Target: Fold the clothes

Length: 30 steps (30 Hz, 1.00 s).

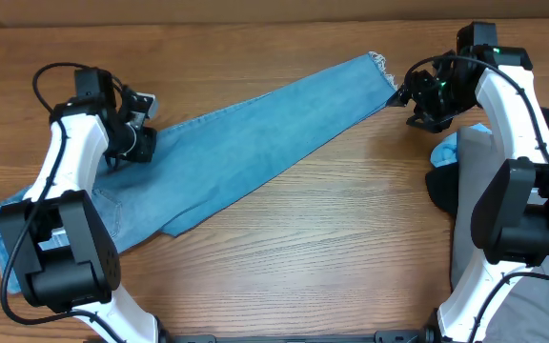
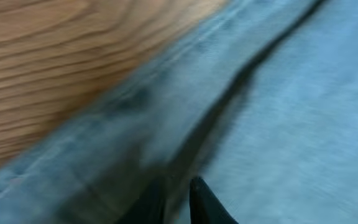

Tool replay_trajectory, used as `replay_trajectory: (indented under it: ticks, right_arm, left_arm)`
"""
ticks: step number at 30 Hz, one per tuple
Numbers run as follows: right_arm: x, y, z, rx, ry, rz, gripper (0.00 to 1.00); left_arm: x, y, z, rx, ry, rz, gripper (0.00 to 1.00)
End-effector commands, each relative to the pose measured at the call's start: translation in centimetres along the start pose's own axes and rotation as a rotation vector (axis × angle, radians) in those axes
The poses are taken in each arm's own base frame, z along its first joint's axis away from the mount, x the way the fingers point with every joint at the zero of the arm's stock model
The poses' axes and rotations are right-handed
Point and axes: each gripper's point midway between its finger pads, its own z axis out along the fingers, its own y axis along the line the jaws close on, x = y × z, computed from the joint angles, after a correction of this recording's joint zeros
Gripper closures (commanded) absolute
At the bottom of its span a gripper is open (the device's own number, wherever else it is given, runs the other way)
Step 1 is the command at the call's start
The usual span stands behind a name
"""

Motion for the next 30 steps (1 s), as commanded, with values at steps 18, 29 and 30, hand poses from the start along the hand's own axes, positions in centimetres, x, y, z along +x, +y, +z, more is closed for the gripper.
replay_trajectory:
  ticks: [18, 29, 30]
  right_arm:
    - [-0.2, 1.0, -1.6, -0.022, -0.038, -0.029, 0.35]
    - [-0.2, 1.0, -1.6, -0.022, -0.039, -0.029, 0.35]
    - [-0.2, 1.0, -1.6, -0.022, -0.039, -0.029, 0.34]
  left_arm:
    - [-1.2, 0.2, -0.3, 0.075, -0.055, 0.027, 0.66]
    - [-0.5, -1.7, -0.2, 0.128, -0.009, 0.124, 0.47]
    - [-0.3, -1.7, 0.1, 0.129, -0.003, 0.125, 0.47]
